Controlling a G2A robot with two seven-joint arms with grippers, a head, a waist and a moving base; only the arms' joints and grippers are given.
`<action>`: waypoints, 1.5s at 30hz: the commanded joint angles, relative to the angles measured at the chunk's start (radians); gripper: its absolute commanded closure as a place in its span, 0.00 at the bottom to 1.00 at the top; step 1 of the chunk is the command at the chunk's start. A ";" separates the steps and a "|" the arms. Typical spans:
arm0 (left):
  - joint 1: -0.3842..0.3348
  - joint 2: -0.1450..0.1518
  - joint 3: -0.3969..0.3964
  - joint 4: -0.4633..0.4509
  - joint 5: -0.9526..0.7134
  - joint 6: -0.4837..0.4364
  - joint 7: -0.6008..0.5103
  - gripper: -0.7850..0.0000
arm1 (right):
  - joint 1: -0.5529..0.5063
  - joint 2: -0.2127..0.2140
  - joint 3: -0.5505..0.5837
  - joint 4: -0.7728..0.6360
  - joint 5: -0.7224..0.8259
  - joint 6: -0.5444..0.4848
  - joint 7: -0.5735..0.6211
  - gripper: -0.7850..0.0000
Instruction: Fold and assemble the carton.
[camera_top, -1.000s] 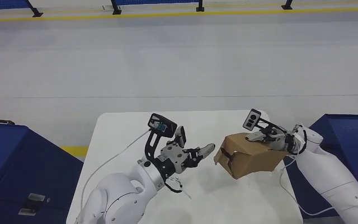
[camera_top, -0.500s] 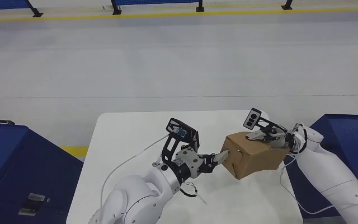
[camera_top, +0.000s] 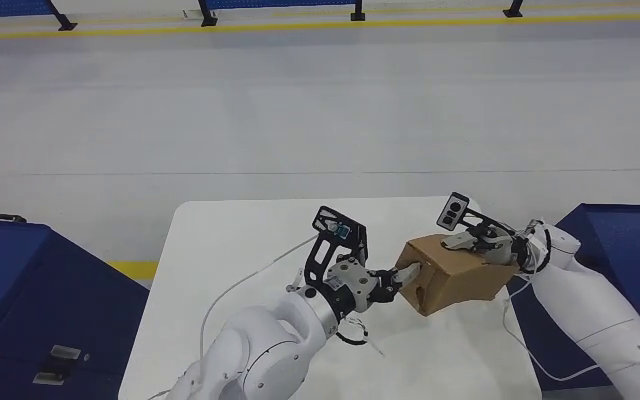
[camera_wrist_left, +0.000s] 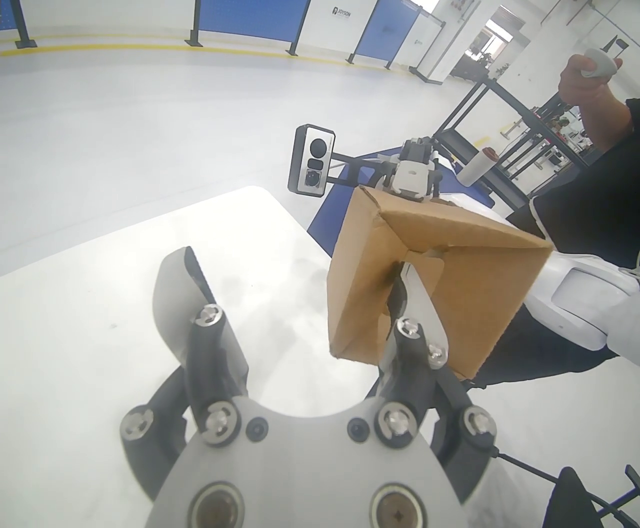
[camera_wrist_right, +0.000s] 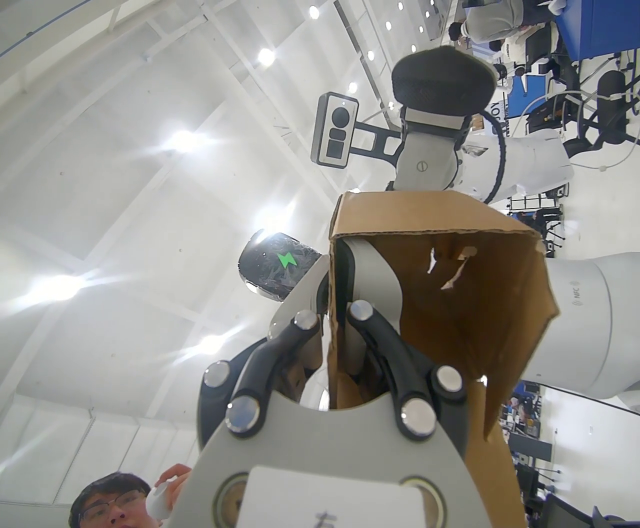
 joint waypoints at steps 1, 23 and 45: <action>0.005 0.000 -0.002 -0.008 0.003 0.005 0.000 0.20 | 0.002 0.002 -0.001 0.002 0.004 -0.002 0.002 1.00; 0.151 0.020 -0.056 -0.143 0.084 -0.010 0.015 0.16 | -0.009 0.015 0.007 -0.020 0.008 -0.003 0.003 1.00; 0.059 0.000 0.004 -0.042 0.063 -0.012 -0.007 0.18 | -0.061 0.011 0.041 -0.054 -0.015 -0.002 0.002 1.00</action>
